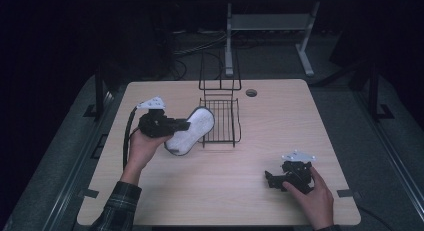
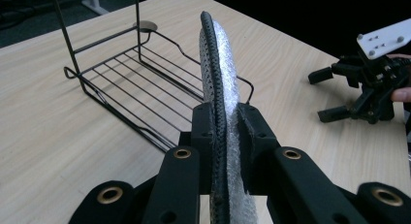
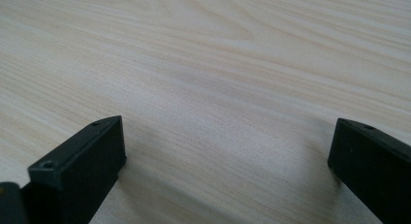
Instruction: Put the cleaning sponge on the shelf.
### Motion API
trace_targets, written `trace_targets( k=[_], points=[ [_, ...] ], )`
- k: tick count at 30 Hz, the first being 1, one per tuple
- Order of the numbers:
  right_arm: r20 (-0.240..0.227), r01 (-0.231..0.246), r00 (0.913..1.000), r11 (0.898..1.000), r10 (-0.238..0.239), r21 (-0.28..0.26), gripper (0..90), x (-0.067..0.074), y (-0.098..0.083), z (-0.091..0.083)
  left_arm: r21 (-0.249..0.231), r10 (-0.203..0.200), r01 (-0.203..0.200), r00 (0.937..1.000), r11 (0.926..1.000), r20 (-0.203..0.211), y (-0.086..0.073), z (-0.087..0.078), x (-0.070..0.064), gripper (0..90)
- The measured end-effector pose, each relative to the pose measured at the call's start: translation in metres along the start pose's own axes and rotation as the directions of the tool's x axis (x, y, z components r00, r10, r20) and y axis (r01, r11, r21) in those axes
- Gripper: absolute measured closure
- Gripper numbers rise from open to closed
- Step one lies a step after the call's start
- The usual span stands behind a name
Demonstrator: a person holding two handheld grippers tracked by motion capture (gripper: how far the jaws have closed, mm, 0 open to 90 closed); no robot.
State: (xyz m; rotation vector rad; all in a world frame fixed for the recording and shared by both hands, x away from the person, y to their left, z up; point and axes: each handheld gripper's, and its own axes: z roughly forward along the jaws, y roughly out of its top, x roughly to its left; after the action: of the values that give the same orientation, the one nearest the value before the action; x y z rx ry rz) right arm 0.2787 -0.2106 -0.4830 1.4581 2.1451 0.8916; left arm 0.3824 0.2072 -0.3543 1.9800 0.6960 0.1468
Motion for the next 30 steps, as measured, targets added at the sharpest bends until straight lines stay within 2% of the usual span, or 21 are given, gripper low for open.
trace_targets(
  k=[19, 30],
  points=[
    [0.000, 0.000, 1.0000, 1.000, 0.000, 0.000, 0.0, 0.000, 0.000, 0.000, 0.010, -0.003, 0.003, 1.0000, 0.9999, -0.005, 0.025, 0.040, 0.019, 78.2],
    [0.000, 0.000, 1.0000, 1.000, 0.000, 0.000, 0.0, 0.000, 0.000, 0.000, -0.001, -0.034, 0.034, 0.9993, 0.9994, -0.013, 0.036, 0.063, 0.034, 78.3]
  ],
)
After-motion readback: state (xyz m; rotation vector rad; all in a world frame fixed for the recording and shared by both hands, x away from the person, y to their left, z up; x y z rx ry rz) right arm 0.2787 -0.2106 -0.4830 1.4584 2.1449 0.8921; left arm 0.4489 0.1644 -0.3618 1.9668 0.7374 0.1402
